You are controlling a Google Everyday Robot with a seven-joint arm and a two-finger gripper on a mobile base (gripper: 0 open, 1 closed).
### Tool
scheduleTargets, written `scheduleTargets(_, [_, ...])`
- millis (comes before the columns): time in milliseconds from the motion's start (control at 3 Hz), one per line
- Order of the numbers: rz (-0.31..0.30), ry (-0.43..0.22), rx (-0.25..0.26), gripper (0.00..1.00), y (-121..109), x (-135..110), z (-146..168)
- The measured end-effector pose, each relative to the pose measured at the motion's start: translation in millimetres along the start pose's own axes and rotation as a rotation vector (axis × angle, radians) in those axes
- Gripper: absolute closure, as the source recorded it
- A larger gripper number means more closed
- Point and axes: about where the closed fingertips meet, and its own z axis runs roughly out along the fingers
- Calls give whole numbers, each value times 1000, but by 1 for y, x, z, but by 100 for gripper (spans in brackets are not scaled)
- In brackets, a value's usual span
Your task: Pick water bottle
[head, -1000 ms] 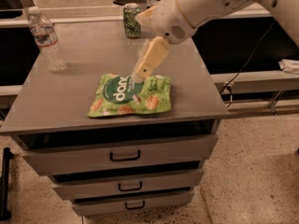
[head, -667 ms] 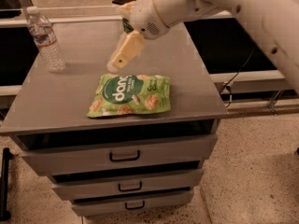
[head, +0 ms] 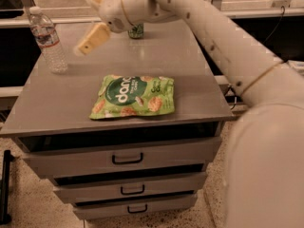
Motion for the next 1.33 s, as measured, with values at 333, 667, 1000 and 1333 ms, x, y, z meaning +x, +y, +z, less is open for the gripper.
scheduleTargets(333, [34, -49, -26, 0, -12, -8, 47])
scheduleTargets(667, [98, -69, -64, 0, -5, -15, 87])
scheduleTargets(1000, [181, -88, -83, 0, 2, -11, 115])
scheduleTargets(1333, [248, -112, -69, 0, -2, -3, 130])
